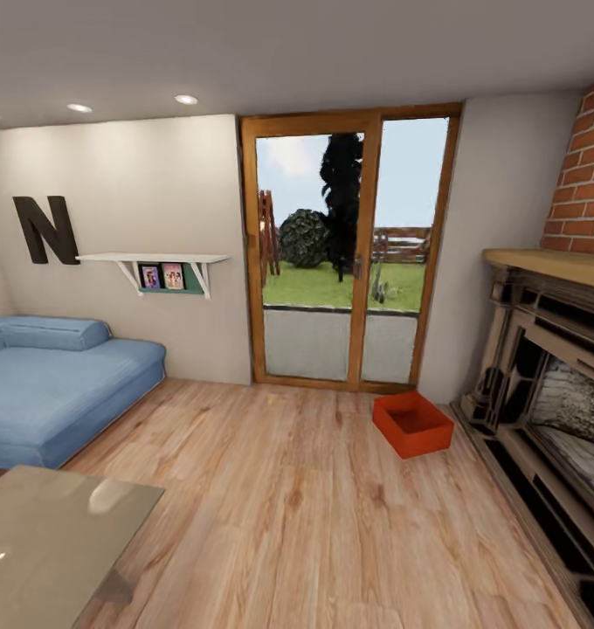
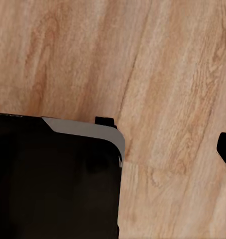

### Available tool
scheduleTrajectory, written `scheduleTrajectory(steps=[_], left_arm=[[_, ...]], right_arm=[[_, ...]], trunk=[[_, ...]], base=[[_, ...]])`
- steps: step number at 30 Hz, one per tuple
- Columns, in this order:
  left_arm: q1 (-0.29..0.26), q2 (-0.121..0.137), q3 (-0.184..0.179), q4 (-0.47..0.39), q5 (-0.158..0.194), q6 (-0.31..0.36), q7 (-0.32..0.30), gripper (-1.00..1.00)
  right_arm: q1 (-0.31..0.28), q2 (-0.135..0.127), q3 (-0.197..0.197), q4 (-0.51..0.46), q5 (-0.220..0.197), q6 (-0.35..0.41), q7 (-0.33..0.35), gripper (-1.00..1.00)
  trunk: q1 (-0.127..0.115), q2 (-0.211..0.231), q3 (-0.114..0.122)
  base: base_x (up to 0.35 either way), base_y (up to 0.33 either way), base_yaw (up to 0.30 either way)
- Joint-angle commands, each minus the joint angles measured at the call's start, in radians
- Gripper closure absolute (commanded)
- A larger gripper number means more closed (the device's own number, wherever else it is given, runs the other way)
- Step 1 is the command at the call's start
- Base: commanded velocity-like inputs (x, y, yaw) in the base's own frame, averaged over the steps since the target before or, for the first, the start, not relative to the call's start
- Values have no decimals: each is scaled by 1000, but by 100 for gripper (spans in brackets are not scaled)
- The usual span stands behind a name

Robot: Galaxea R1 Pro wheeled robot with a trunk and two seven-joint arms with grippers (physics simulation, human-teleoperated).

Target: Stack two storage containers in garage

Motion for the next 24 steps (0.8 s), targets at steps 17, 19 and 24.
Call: scheduleTrajectory(steps=[17,19,24], left_arm=[[-1,0,5,1,-1,4,1,-100],[-1,0,5,1,-1,4,1,-100],[-1,0,5,1,-1,4,1,-100]], right_arm=[[-1,-4,10,3,-7,-5,3,-100],[-1,-4,10,3,-7,-5,3,-100],[-1,-1,7,3,-8,-6,0,-100]], trunk=[[1,-1,-2],[1,-1,-2],[1,-1,-2]], base=[[323,0,54],[323,0,0],[323,0,0]])
